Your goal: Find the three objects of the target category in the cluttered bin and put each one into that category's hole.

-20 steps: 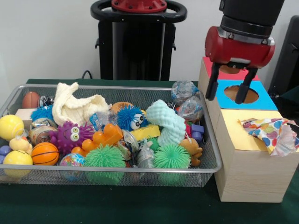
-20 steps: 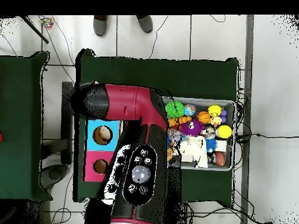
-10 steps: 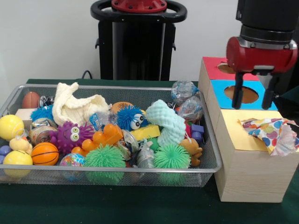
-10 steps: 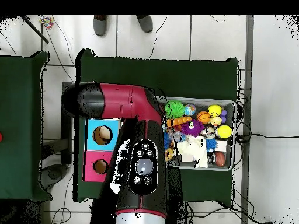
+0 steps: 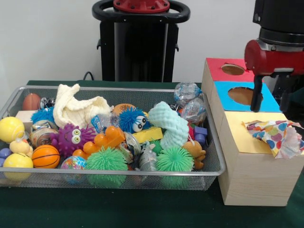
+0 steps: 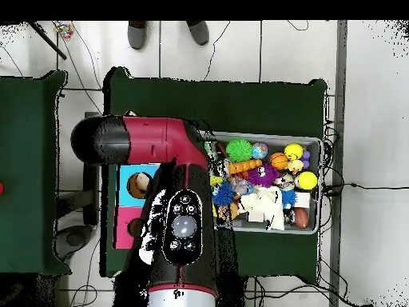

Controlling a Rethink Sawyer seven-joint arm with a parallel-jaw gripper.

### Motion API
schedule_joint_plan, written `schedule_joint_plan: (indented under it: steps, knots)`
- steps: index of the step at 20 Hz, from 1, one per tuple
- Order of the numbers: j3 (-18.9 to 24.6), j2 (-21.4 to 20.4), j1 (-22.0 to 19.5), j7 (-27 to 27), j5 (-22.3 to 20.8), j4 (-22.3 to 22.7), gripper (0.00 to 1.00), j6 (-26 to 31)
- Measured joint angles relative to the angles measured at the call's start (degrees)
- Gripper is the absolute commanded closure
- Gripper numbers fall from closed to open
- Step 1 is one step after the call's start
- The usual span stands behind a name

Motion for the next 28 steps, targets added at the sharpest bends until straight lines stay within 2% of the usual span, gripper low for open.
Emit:
schedule_joint_plan:
  steps: [10, 19, 28]
  knots:
    - [0.9, 4.0, 0.7, 0.0, -1.0, -5.9, 0.0, 0.1]
    - [1.5, 6.9, 1.6, 0.0, -1.3, -11.4, 0.0, 2.9]
    - [1.7, 7.2, 1.1, 0.0, -1.3, -12.2, 0.0, 3.0]
